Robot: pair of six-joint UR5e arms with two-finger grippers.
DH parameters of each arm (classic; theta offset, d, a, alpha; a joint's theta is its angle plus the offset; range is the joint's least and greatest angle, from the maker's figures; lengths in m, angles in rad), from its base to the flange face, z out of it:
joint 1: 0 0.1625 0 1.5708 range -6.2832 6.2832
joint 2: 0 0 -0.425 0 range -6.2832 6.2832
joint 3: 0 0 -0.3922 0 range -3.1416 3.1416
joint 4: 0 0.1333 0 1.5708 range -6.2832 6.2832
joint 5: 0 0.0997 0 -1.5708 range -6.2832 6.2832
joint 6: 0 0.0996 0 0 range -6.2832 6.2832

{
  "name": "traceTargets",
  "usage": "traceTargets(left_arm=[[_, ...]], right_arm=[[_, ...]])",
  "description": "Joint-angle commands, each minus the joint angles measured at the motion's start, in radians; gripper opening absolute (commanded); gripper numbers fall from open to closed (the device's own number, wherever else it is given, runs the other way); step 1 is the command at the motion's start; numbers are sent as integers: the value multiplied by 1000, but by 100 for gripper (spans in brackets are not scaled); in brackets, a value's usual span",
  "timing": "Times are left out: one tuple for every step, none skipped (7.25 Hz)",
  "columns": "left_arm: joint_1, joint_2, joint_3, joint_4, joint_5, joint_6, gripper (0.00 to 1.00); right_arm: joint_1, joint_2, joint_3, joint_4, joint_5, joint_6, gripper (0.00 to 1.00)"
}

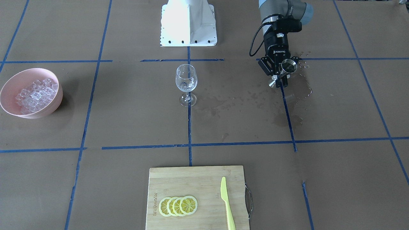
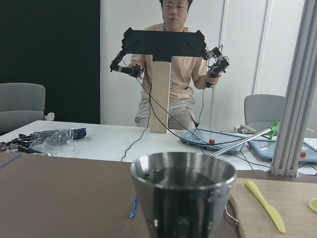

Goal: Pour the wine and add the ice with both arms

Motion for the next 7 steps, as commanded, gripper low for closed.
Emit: traceTargets(left_arm=[[1, -87, 2, 0, 0, 50, 0], [-1, -120, 2, 0, -2, 161, 0], [1, -147, 2, -2, -2, 191, 0], [7, -216, 5, -2, -3, 197, 0], [11, -302, 5, 0, -11, 229, 0], [13, -327, -1, -2, -96, 314, 0], [18, -344, 5, -8, -161, 350, 0]], right_arm=[[0, -2, -3, 0, 3, 0, 100], [0, 0, -3, 0, 3, 0, 100], [-1, 0, -4, 0, 3, 0, 100], [-2, 4, -7, 0, 3, 0, 100], [-2, 9, -11, -2, 3, 0, 100], [-2, 11, -11, 0, 3, 0, 100], [0, 11, -11, 0, 3, 0, 100]])
